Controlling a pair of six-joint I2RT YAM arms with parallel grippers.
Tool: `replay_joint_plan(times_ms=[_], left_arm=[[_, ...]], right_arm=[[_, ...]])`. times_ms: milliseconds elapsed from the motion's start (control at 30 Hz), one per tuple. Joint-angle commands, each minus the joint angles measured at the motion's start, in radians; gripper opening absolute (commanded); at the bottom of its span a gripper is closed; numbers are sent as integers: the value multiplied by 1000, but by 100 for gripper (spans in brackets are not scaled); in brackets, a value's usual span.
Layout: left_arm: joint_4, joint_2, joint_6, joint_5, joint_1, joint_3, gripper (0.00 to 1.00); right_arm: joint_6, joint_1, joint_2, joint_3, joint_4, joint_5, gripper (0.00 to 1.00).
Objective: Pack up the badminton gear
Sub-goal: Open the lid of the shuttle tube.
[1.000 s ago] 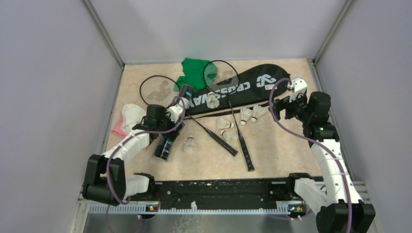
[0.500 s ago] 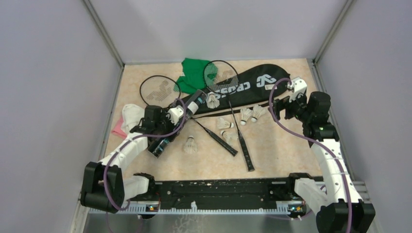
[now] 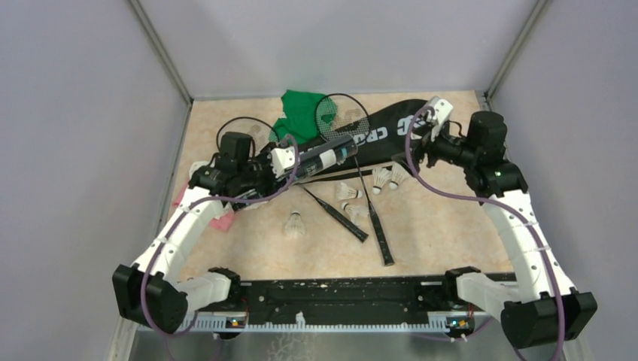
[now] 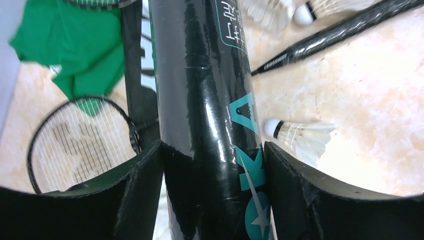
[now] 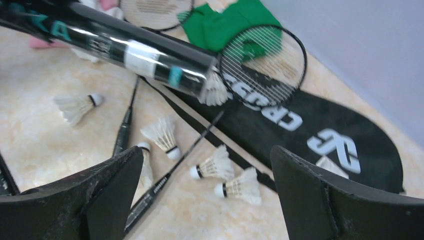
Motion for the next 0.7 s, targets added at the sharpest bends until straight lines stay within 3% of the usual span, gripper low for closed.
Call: replay_joint_plan(times_ms=[0,200,667], left_arm=[[-107,44,76,62,-51,141,0],[-192,80,148,92,-138,242,0],[-131,80,252,126,-291,179,0]], right_arm=[[-69,122,58,126,-22,-93,98],[-156,271,140,188,-80,-111,98],[-427,376,395,247,-303,-217,97]])
